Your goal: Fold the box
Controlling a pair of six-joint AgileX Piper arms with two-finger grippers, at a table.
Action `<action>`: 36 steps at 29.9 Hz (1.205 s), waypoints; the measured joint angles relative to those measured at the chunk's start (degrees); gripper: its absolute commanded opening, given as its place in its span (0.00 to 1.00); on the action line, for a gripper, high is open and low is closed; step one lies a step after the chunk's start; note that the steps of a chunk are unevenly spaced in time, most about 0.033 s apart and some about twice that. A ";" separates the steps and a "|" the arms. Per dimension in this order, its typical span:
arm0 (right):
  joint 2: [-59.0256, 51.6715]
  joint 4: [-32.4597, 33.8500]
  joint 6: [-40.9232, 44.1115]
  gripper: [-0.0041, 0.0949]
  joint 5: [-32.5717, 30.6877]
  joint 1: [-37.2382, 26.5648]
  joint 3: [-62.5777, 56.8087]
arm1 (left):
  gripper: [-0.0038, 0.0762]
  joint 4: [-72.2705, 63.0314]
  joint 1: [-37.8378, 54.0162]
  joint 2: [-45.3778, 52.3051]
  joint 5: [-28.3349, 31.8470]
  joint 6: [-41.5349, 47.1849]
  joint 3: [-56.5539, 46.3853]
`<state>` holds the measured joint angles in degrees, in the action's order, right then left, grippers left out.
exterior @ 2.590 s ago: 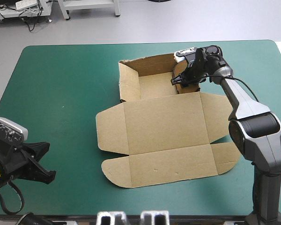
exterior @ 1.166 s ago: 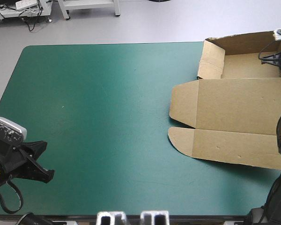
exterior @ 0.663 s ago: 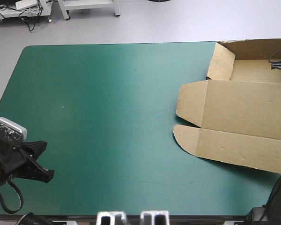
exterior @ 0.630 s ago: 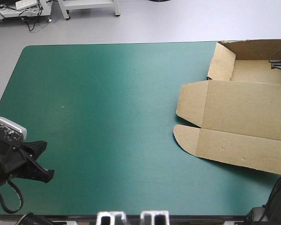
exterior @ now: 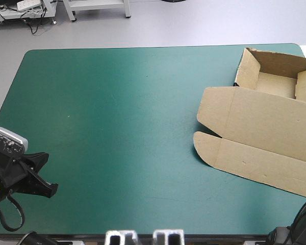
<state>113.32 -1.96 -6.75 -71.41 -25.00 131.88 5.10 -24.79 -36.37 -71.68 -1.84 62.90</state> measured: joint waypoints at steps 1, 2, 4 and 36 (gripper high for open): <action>-1.24 -2.91 -0.68 0.31 0.00 0.00 0.22 | 0.03 0.12 0.00 0.00 0.00 0.00 0.00; -2.03 -5.14 -1.40 0.22 0.00 0.00 0.31 | 0.03 0.17 0.00 0.00 0.00 0.00 0.00; -3.70 -11.61 -3.94 0.03 0.00 0.06 0.47 | 0.03 0.30 0.00 0.00 0.00 0.00 0.00; -28.32 -7.31 -12.18 0.02 0.06 41.29 -41.04 | 0.03 0.99 0.00 -3.15 6.13 0.00 -10.10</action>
<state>84.99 -9.27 -18.93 -71.35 16.29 90.85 6.09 -24.79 -39.52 -65.55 -1.84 52.81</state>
